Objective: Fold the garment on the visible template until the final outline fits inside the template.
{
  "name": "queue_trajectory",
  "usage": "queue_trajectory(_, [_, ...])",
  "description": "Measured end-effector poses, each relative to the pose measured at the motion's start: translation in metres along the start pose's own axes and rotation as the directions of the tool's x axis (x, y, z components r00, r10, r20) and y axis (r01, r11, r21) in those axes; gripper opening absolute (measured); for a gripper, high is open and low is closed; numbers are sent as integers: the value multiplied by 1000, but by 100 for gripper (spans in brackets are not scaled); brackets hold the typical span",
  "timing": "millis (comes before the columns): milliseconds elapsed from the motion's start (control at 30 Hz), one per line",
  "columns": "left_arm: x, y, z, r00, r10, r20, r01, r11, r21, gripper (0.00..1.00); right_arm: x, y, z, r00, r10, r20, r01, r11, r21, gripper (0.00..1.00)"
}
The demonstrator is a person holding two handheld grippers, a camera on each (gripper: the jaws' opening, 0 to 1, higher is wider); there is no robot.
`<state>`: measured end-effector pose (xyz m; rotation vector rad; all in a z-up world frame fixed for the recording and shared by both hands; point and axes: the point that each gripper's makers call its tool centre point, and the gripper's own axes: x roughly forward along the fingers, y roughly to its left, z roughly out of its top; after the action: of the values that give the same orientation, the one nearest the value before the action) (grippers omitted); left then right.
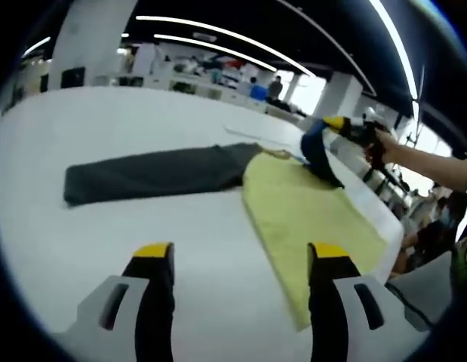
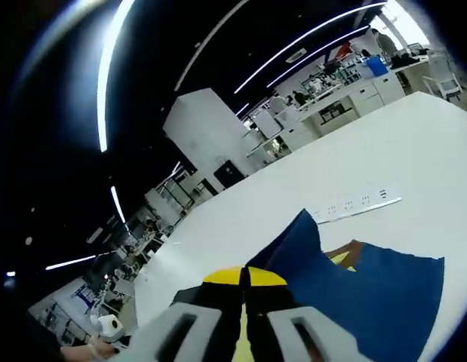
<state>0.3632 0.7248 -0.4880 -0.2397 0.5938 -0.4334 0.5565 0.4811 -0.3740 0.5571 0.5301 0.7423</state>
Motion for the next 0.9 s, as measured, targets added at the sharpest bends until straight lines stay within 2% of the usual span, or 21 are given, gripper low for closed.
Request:
queue_trajectory(167, [1,-1,0,1000,-2,-1,2,1000,-1,68,25,17,-14,998,37,-55,-39,999,-31,0])
queue_trajectory(267, [1,0,0,1000,-1,-3,1,1000,-4,68,38,20,-32,993,34,-109,-41,997,-64,0])
queue_trajectory(367, [1,0,0,1000,0,-3,0,1000,-6,68,50,17,-53,986,25,-165,-39,996,-83,0])
queue_trajectory(500, [2,0,0,1000,1,-3,-1,1000,-7,67,64,8,-71,979,12,-203,-24,998,-57,0])
queue_trajectory(767, [2,4,1,1000,10,4,-10,1000,-19,67,80,0,-103,962,-4,-273,-12,998,-58,0])
queue_trajectory(900, [2,3,2,1000,8,7,-8,1000,-22,67,91,-5,-111,955,-6,-297,-11,998,-54,0])
